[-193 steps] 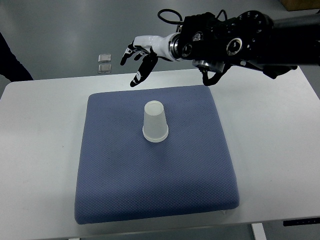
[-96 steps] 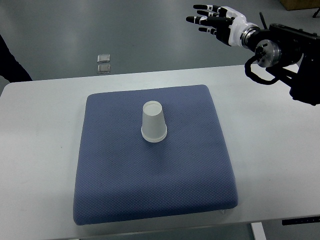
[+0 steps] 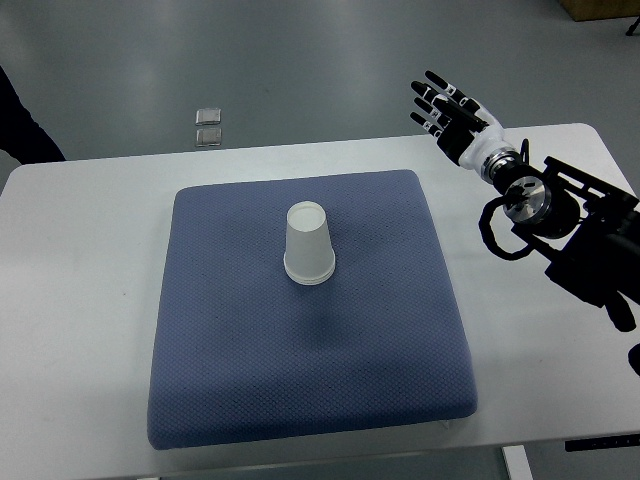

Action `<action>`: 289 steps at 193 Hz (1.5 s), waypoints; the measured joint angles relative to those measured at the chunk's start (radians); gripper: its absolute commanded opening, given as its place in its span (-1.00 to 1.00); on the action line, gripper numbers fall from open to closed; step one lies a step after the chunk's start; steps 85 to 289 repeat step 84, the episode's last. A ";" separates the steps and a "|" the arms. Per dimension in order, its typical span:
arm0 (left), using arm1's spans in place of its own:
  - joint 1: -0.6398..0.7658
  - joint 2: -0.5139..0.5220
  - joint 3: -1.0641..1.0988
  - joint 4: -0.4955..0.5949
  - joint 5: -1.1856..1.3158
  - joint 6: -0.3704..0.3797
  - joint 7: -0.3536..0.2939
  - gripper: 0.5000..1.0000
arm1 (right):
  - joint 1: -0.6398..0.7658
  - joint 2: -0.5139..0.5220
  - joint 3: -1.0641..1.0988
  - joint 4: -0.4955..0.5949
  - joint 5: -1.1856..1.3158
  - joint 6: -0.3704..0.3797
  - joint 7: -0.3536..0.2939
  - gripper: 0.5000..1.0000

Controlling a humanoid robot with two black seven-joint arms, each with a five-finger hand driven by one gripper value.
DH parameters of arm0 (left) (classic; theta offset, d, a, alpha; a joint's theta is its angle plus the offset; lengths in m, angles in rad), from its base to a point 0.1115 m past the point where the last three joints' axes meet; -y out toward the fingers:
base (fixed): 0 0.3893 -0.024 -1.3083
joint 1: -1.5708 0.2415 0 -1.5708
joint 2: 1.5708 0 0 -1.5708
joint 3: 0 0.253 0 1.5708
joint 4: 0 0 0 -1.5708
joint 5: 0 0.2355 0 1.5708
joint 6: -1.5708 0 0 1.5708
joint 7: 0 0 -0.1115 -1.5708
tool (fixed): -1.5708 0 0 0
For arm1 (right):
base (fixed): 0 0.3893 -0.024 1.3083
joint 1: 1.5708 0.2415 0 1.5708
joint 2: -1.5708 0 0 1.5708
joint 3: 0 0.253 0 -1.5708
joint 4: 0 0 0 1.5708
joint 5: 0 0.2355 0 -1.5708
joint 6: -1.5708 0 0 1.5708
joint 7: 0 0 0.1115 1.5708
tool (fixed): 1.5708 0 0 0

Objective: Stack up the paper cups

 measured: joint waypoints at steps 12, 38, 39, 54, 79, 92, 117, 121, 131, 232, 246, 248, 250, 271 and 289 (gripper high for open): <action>0.000 0.000 0.000 -0.002 0.000 0.000 0.000 1.00 | -0.021 0.011 0.023 -0.005 0.000 0.013 0.010 0.67; 0.000 0.000 0.000 -0.002 0.000 0.000 0.000 1.00 | -0.053 0.024 0.052 -0.022 0.000 0.034 0.019 0.67; 0.000 0.000 0.000 -0.002 0.000 0.000 0.000 1.00 | -0.053 0.024 0.053 -0.023 0.001 0.035 0.019 0.67; 0.000 0.000 0.000 -0.002 0.000 0.000 0.000 1.00 | -0.059 0.027 0.055 -0.034 0.001 0.038 0.025 0.67; 0.000 0.000 0.000 -0.005 0.000 0.000 0.000 1.00 | -0.069 0.027 0.056 -0.036 0.002 0.040 0.035 0.67; 0.000 0.000 0.000 -0.005 0.000 0.000 0.000 1.00 | -0.070 0.027 0.056 -0.036 0.002 0.040 0.036 0.68; 0.000 0.000 0.000 -0.005 0.000 0.000 0.000 1.00 | -0.070 0.027 0.056 -0.036 0.002 0.040 0.036 0.68; 0.000 0.000 0.000 -0.005 0.000 0.000 0.000 1.00 | -0.070 0.027 0.056 -0.036 0.002 0.040 0.036 0.68; 0.000 0.000 0.000 -0.005 0.000 0.000 0.000 1.00 | -0.070 0.027 0.056 -0.036 0.002 0.040 0.036 0.68; 0.000 0.000 0.000 -0.005 0.000 0.000 0.000 1.00 | -0.070 0.027 0.056 -0.036 0.002 0.040 0.036 0.68; 0.000 0.000 0.000 -0.005 0.000 0.000 0.000 1.00 | -0.070 0.027 0.056 -0.036 0.002 0.040 0.036 0.68; 0.000 0.000 0.000 -0.005 0.000 0.000 0.000 1.00 | -0.070 0.027 0.056 -0.036 0.002 0.040 0.036 0.68; 0.000 0.000 0.000 -0.005 0.000 0.000 0.000 1.00 | -0.070 0.027 0.056 -0.036 0.002 0.040 0.036 0.68; 0.000 0.000 0.000 -0.005 0.000 0.000 0.000 1.00 | -0.070 0.027 0.056 -0.036 0.002 0.040 0.036 0.68; 0.000 0.000 0.000 -0.005 0.000 0.000 0.000 1.00 | -0.070 0.027 0.056 -0.036 0.002 0.040 0.036 0.68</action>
